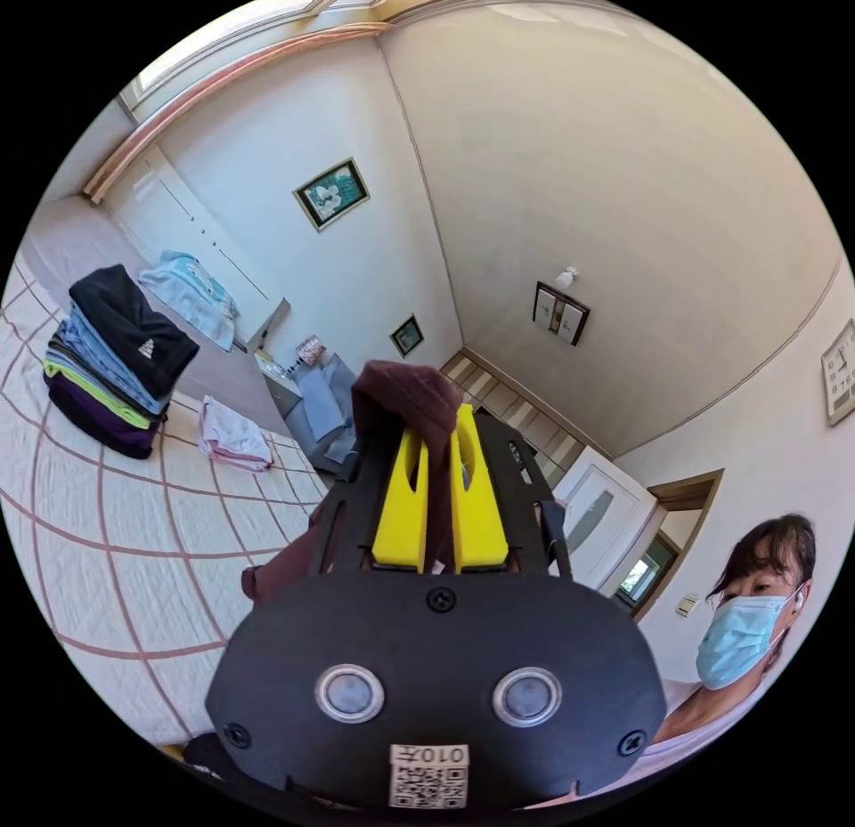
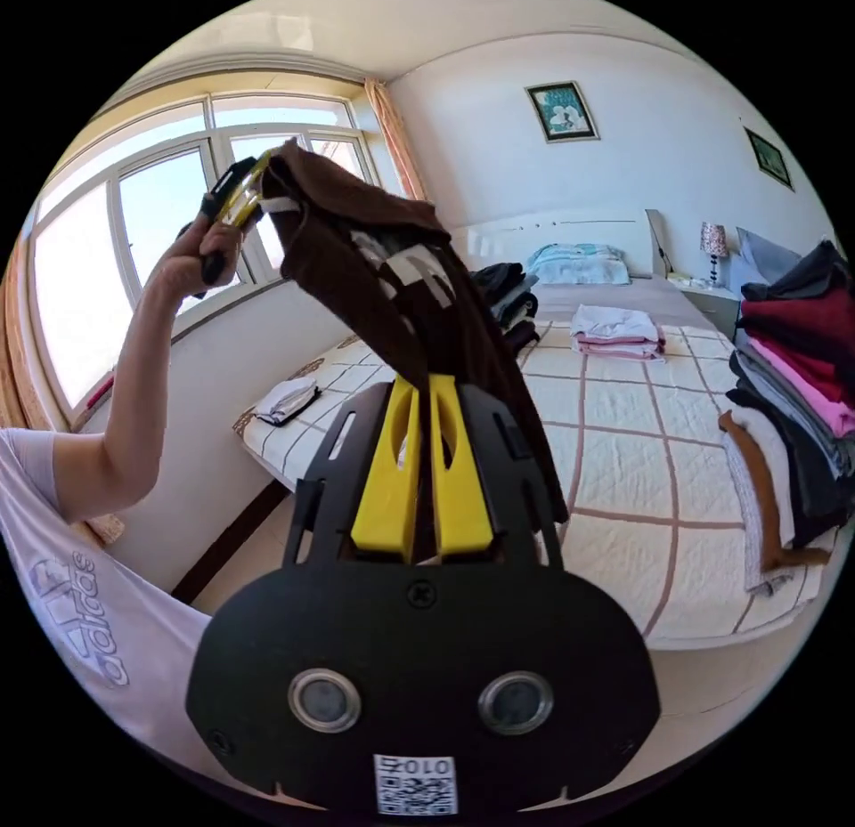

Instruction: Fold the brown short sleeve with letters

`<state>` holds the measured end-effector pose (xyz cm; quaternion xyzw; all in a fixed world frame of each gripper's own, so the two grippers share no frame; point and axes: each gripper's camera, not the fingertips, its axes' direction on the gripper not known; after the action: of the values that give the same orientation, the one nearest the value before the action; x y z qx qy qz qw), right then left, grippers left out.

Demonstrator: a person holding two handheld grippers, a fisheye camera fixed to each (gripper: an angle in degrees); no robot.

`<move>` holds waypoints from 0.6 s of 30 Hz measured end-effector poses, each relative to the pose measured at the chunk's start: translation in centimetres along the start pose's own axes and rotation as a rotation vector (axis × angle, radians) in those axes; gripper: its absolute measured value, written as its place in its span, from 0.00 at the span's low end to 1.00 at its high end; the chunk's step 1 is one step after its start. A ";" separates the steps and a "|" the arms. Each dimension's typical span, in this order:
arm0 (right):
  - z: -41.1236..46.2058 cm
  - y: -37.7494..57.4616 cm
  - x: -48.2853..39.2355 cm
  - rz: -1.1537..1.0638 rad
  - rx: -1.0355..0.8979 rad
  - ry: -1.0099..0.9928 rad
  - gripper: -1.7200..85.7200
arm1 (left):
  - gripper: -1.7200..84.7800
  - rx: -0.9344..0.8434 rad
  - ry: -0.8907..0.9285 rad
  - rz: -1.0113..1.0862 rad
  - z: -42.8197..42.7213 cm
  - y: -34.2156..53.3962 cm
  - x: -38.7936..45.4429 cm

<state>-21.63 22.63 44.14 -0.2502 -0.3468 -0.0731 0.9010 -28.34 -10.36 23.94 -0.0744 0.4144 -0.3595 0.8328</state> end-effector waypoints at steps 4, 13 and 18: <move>-6.6 -7.3 -0.7 -0.126 0.020 0.047 0.06 | 0.11 -0.017 -0.028 0.037 -7.0 -2.3 -0.7; -1.6 -16.3 -8.9 -0.407 -0.229 0.080 0.06 | 0.11 0.130 -0.010 -0.150 -21.0 2.8 -7.3; 4.8 -15.7 -8.6 -0.376 -0.385 -0.035 0.05 | 0.11 0.126 -0.024 -0.256 -24.7 5.6 -11.2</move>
<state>-35.70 11.12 47.83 -0.3493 -0.3826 -0.2992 0.8013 -48.15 5.39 12.81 -0.0785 0.3681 -0.4871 0.7880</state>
